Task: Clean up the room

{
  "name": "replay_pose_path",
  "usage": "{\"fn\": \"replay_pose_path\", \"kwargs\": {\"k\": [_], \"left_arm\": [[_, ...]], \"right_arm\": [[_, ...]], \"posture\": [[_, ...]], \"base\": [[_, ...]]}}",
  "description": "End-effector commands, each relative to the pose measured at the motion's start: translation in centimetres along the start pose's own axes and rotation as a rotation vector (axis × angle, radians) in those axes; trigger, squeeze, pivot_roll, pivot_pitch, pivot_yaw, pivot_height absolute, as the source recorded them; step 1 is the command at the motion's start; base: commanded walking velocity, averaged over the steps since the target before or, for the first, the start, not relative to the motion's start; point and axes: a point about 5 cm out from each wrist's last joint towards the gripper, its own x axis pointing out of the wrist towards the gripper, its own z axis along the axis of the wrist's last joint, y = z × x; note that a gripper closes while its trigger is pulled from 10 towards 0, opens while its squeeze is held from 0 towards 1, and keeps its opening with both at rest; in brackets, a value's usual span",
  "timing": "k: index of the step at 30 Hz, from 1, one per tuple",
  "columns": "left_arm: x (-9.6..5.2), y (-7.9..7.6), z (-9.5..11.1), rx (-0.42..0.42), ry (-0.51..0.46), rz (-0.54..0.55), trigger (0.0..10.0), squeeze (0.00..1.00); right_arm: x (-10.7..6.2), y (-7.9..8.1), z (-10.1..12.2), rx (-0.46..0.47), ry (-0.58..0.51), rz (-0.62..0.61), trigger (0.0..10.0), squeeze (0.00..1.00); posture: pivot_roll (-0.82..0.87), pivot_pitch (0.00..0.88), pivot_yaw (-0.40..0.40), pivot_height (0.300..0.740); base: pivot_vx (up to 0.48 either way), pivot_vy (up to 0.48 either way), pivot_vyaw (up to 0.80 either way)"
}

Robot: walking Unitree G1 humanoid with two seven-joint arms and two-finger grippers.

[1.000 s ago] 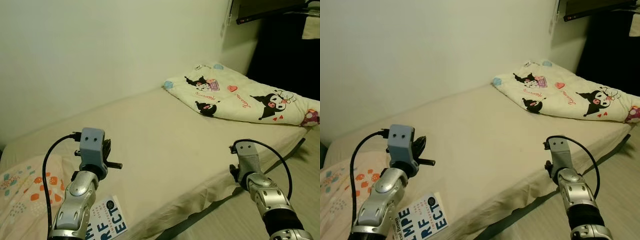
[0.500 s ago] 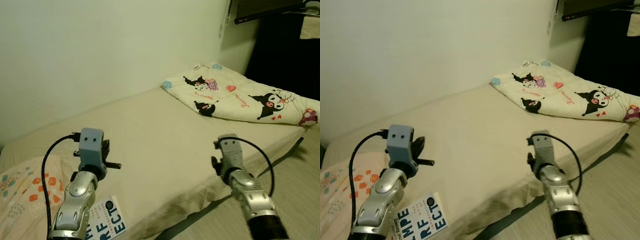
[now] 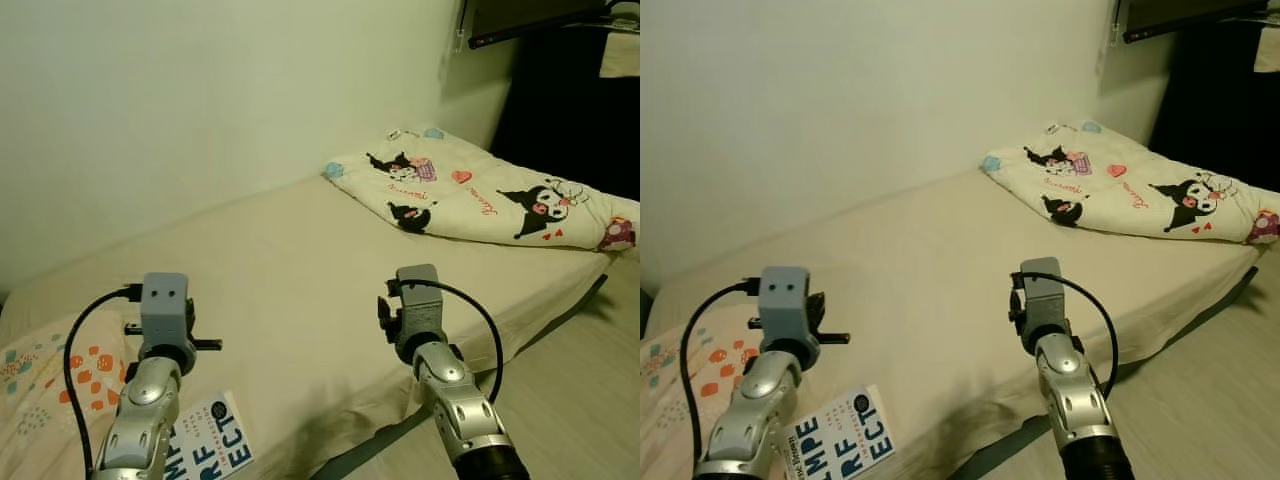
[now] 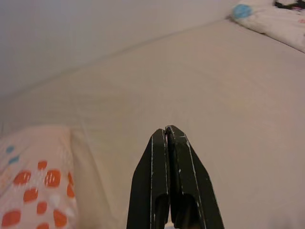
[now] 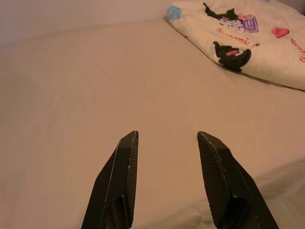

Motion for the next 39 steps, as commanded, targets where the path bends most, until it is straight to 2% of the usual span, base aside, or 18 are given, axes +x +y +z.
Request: {"fn": "replay_pose_path", "kwargs": {"k": [1,7,9,10,13,14,15,16,19,21,27,31,39], "left_arm": [[-0.2,0.2,-0.3,-0.041,0.024,0.011,10.0,0.00],[-0.4,-0.2,-0.5,-0.027,0.018,-0.024,10.0,0.00],[-0.6,-0.4,-0.4,0.040,-0.020,-0.068,10.0,0.00],[-0.6,-0.4,-0.4,0.040,-0.020,-0.068,10.0,0.00],[-0.8,0.5,-0.9,0.066,-0.015,-0.032,10.0,0.00],[-0.9,1.2,-1.5,0.044,0.013,-0.002,10.0,0.00],[-0.9,1.2,-1.5,0.044,0.013,-0.002,10.0,0.00],[-1.0,1.7,-1.9,0.044,0.028,0.014,10.0,0.00],[-1.3,1.8,-2.2,0.042,0.049,-0.002,10.0,0.00],[-1.3,1.8,-2.2,0.042,0.049,-0.002,10.0,0.00],[-1.8,0.7,-1.7,0.060,0.007,-0.027,10.0,0.00],[-2.3,-0.1,-1.6,0.062,-0.015,-0.032,10.0,0.00],[-1.9,-0.7,-1.1,0.050,-0.047,-0.046,10.0,0.00]], "right_arm": [[0.1,0.6,1.0,0.002,-0.049,0.027,10.0,0.00],[-0.2,0.5,0.4,0.036,-0.070,-0.004,10.0,0.00],[-0.6,0.3,-0.3,0.044,-0.080,-0.018,10.0,0.00],[-0.6,0.3,-0.3,0.044,-0.080,-0.018,10.0,0.00],[-1.0,0.0,-0.8,0.038,-0.091,-0.037,10.0,0.00],[-1.4,-0.8,-1.1,0.042,-0.089,-0.079,10.0,0.00],[-1.4,-0.8,-1.1,0.042,-0.089,-0.079,10.0,0.00],[-1.6,-1.7,-1.4,0.043,-0.076,-0.122,10.0,0.00],[-2.1,-2.6,-2.0,0.035,-0.074,-0.148,10.0,0.00],[-2.1,-2.6,-2.0,0.035,-0.074,-0.148,10.0,0.00],[-2.0,-1.9,-2.1,-0.019,-0.074,-0.070,10.0,0.00],[-1.7,-2.0,-1.7,-0.043,-0.087,-0.048,10.0,0.00],[-1.5,-2.5,-0.8,-0.085,-0.132,-0.054,10.0,0.00]], "posture": [[-0.07,0.041,0.016,0.732],[-0.06,0.017,-0.001,0.732],[-0.06,0.001,-0.001,0.732],[-0.06,0.001,-0.001,0.732],[-0.06,0.000,0.014,0.732],[-0.06,0.000,0.017,0.732],[-0.06,0.000,0.017,0.732],[-0.06,0.000,0.024,0.732],[-0.06,0.000,0.035,0.732],[-0.06,0.000,0.035,0.732],[-0.04,0.000,-0.042,0.732],[-0.04,0.004,-0.069,0.732],[-0.05,0.012,-0.039,0.732]], "base": [[0.000,0.000,0.00],[0.000,0.000,0.00],[0.000,0.000,0.00],[0.000,0.000,0.00],[0.000,0.000,0.00],[0.000,0.000,0.00],[0.000,0.000,0.00],[0.000,0.000,0.00],[0.000,0.000,0.00],[0.000,0.000,0.00],[0.000,0.000,0.00],[0.000,0.000,0.00],[0.000,0.000,0.00]]}}
